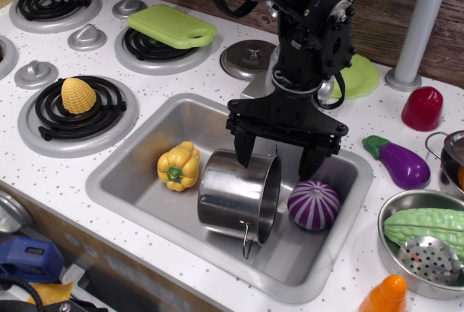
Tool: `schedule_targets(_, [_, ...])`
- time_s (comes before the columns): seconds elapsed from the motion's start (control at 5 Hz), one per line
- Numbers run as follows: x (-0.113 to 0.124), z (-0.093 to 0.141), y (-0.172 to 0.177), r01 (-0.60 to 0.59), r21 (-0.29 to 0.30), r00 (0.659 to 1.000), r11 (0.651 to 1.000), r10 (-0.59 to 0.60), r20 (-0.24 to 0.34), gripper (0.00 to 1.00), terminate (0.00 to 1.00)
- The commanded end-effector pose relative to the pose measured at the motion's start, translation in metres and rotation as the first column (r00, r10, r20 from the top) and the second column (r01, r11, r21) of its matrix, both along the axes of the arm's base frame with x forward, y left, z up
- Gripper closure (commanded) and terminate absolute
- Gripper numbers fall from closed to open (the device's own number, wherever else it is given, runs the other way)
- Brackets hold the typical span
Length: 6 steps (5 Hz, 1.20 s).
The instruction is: Flip pot upright in sink
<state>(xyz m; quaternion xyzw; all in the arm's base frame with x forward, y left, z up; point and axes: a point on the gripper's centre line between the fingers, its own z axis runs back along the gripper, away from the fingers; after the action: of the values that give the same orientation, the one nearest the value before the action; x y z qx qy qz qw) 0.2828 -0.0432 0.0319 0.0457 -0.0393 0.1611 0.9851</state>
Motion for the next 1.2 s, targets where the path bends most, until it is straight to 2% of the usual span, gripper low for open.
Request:
schedule_targets(0.0, [0.0,0.0,0.0,0.0,0.0,1.0,1.0,0.0,0.0,0.0,0.0])
schedule_targets(0.2, [0.0,-0.002,0.002,0.035,0.103,0.999,0.994,-0.032,-0.022,0.0,0.0])
schedule_targets(0.4, [0.001,-0.004,0.005,0.07,0.171,0.995,0.983,-0.055,-0.089,0.0,0.0])
schedule_targets(0.6, [0.002,-0.006,0.009,0.086,0.18,0.991,0.98,-0.066,-0.115,0.0,0.0])
schedule_targets(0.8, [0.0,-0.016,0.012,0.086,0.236,0.992,0.968,-0.062,-0.107,0.0,0.0])
schedule_targets(1.0, [-0.002,-0.025,0.011,0.081,0.318,0.994,0.944,-0.052,-0.098,0.0,0.0])
